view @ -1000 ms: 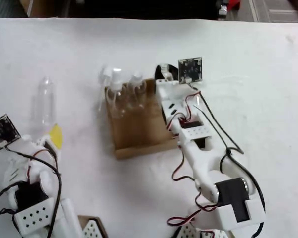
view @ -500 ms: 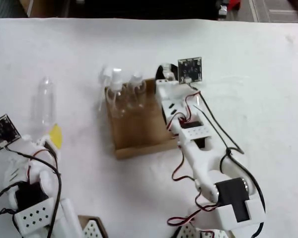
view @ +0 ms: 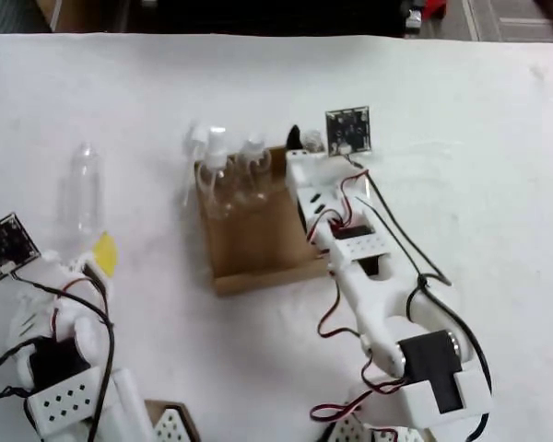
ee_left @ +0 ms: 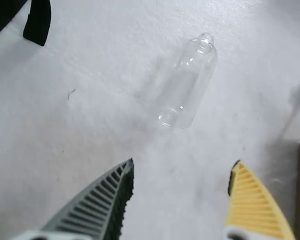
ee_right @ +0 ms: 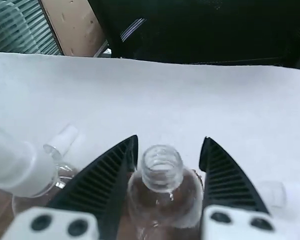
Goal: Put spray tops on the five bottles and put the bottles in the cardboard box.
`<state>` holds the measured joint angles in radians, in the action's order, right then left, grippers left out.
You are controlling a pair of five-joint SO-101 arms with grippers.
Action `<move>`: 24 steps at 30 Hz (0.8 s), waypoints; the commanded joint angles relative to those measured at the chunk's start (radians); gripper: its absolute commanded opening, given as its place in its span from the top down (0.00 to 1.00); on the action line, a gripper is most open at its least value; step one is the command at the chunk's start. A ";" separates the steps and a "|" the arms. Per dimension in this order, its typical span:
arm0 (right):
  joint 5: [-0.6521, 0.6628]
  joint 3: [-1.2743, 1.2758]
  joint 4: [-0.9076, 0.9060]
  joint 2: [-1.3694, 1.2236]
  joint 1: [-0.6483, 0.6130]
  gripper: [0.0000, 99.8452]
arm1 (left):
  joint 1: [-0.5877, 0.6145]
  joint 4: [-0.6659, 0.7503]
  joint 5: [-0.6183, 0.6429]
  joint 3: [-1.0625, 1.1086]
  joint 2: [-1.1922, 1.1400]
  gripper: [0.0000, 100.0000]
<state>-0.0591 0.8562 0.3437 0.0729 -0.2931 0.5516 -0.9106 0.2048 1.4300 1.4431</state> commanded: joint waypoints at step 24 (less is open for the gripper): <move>0.009 -0.048 -0.693 0.891 -0.001 0.83 | -0.013 0.066 -0.037 0.005 0.019 0.71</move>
<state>-0.0591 0.8577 -0.2209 0.7649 -0.2915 0.5501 -0.8692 0.2064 1.4500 1.4431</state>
